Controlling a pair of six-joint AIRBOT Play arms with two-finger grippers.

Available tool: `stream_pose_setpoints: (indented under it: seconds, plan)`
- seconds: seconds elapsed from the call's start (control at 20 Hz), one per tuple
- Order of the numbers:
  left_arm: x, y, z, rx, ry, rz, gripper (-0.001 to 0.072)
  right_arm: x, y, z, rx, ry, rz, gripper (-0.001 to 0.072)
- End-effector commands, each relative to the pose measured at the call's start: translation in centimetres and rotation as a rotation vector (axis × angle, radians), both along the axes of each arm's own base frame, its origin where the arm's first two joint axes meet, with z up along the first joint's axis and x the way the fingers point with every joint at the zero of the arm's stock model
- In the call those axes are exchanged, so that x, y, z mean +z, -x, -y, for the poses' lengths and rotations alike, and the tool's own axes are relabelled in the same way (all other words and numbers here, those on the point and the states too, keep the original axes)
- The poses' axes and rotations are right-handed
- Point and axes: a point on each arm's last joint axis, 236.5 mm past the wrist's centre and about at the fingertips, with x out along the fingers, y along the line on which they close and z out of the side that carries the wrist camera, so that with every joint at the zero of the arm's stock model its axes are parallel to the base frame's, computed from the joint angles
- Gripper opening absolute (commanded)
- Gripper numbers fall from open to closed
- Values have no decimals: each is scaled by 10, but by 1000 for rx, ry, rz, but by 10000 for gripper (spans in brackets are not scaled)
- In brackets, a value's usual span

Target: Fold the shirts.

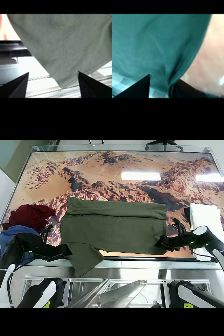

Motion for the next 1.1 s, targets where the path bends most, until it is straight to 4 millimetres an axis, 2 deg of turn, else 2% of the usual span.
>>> stream_pose_setpoints:
  seconds: [0.0, 0.2, 0.3, 0.35, 0.4, 0.5, 0.55, 0.6, 0.65, 0.7, 0.8, 0.85, 0.95, 1.05]
  plan:
    - [-18, 3, 8, -33, 9, -61, 655, 0, 2, -8, 24, -7, 3, 362]
    - [-46, 6, 17, -77, 8, -138, 655, 1, 4, -9, 28, -13, -4, 362]
    - [-50, 5, 33, -78, 83, -150, 653, 2, 7, -10, 36, -17, -15, 362]
    - [-49, 1, 40, -63, 123, -143, 603, 1, 8, -8, 42, -11, -16, 362]
    - [-48, -4, 44, -49, 155, -125, 448, 2, 8, -7, 45, -7, -14, 362]
    - [-44, -12, 42, -27, 175, -93, 203, 4, 7, -7, 44, -4, -2, 361]
    - [-41, -17, 39, -18, 173, -70, 166, 6, 6, -7, 45, -3, 7, 360]
    - [-35, -26, 34, -6, 166, -34, 162, 8, 4, -7, 45, -1, 15, 359]
    - [-25, -39, 28, 5, 153, 21, 27, 10, 3, -6, 45, 1, 24, 310]
    - [-14, -52, 24, 13, 142, 80, 17, 11, 2, -6, 53, 2, 34, 185]
    - [14, -74, 19, 15, 136, 183, 16, 12, 2, -6, 59, 1, 41, 96]
    - [29, -84, 17, 3, 128, 230, 16, 13, 3, -8, 69, -8, 42, 19]
    - [66, -105, 16, -14, 121, 343, 16, 27, 1, -14, 108, -47, 51, 19]
    - [106, -124, 20, -18, 134, 458, 16, 56, -18, -16, 134, -62, 114, 19]
